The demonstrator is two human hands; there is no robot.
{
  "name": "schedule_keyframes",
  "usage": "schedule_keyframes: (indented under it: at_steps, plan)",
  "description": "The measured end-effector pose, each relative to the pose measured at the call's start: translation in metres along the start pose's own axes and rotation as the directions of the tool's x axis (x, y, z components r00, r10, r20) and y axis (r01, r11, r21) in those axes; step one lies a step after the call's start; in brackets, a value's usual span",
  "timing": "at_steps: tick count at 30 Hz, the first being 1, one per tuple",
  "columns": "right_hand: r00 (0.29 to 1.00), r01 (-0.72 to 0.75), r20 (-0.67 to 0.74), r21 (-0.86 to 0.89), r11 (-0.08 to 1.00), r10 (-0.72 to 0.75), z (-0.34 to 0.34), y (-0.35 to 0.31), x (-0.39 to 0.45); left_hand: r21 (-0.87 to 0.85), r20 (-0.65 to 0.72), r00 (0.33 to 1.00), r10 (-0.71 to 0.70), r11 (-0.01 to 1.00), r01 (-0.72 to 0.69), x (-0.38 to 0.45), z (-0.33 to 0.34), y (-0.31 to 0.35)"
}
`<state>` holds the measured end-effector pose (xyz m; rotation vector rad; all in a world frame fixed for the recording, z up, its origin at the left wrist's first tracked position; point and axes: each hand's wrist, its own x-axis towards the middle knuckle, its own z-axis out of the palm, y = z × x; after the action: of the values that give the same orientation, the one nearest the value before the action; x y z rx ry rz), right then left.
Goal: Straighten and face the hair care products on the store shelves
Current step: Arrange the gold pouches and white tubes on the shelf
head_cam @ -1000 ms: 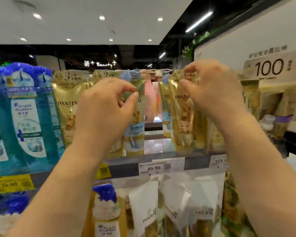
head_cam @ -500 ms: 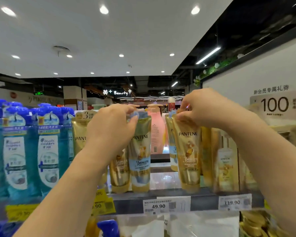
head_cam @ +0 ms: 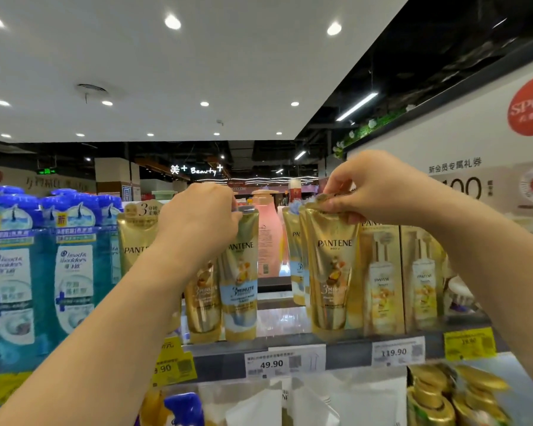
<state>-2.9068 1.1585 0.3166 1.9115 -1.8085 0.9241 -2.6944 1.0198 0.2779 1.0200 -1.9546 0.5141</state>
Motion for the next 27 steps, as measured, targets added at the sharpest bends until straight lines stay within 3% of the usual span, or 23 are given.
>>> schedule_keyframes:
  at_steps: [3, 6, 11, 14, 17, 27]
  plan:
    - [0.995, 0.024, -0.1, 0.01, 1.0, -0.023, -0.001, 0.005, -0.01, -0.013, 0.023, 1.0, 0.018, 1.0, -0.018, 0.005, 0.003, -0.002]
    - [0.987, 0.035, -0.16, 0.047, 0.998, -0.027, -0.007, 0.01, -0.017, -0.142, 0.041, 0.998, 0.054, 0.989, -0.048, 0.009, 0.003, -0.001]
    - [0.96, 0.048, -0.277, 0.048, 0.998, -0.033, -0.019, 0.016, -0.018, -0.355, -0.164, 0.978, 0.127, 0.918, -0.178, 0.011, 0.0, 0.017]
    - [0.971, 0.042, -0.239, 0.092, 0.995, -0.019, -0.027, 0.019, -0.018, -0.455, -0.247, 0.961, 0.125, 0.86, -0.229, 0.015, -0.003, 0.033]
    - [0.978, 0.045, -0.209, 0.124, 0.991, -0.018, -0.032, 0.019, -0.021, -0.523, -0.202, 0.97, 0.132, 0.823, -0.221, 0.019, 0.002, 0.052]
    - [0.984, 0.079, -0.169, 0.141, 0.987, -0.055, -0.025, 0.004, -0.02, -0.503, -0.106, 0.982, 0.158, 0.843, -0.19, 0.026, 0.044, 0.087]
